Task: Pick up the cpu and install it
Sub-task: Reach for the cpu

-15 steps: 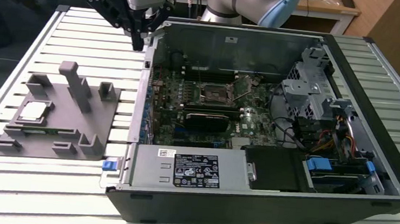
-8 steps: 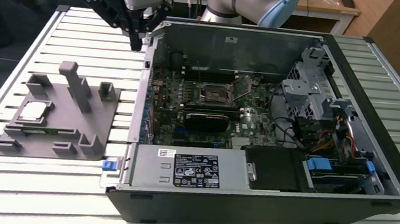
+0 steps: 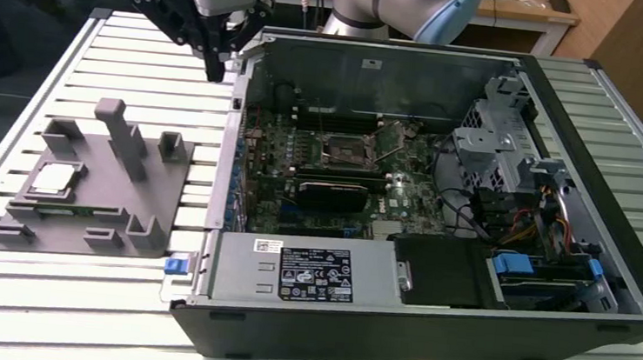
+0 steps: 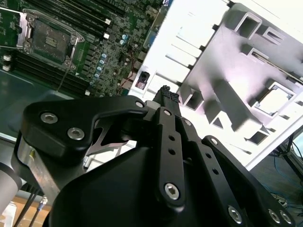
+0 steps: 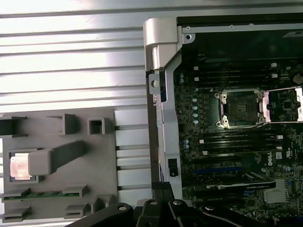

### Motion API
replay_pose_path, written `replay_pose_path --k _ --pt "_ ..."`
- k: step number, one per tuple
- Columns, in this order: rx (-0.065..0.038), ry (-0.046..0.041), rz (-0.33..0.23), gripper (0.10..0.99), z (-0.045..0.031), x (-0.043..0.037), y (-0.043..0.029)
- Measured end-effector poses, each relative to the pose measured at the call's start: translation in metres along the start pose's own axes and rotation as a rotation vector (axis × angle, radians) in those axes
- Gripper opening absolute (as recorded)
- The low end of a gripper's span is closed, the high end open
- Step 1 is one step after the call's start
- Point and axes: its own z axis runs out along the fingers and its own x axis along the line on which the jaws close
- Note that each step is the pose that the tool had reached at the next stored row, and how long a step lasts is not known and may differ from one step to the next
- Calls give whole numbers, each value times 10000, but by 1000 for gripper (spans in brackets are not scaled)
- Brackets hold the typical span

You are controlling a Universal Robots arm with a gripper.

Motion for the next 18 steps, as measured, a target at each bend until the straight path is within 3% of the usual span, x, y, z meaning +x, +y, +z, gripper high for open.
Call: replay_pose_path --k 18 --pt "0 0 0 106 8 133 -11"
